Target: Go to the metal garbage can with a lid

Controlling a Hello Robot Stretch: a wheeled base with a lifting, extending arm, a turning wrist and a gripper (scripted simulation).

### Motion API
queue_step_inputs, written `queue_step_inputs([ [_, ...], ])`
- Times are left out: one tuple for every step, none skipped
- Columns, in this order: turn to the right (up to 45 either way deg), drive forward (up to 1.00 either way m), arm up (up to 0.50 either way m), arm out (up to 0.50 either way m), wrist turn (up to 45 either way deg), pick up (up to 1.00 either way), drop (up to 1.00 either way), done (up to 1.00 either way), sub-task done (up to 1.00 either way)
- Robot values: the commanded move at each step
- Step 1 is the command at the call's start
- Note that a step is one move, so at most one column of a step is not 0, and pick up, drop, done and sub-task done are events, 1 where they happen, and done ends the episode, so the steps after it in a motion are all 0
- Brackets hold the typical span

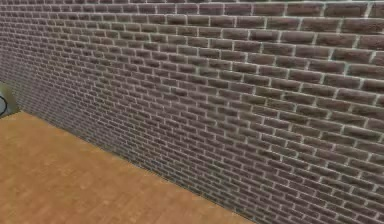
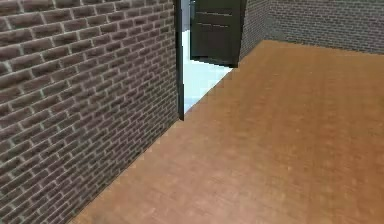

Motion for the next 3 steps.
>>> queue_step_inputs([
  [-45.0, 0.0, 0.0, 0.0, 0.0, 0.0, 0.0, 0.0, 0.0],
  [-45.0, 0.0, 0.0, 0.0, 0.0, 0.0, 0.0, 0.0, 0.0],
  [-45.0, 0.0, 0.0, 0.0, 0.0, 0.0, 0.0, 0.0, 0.0],
])
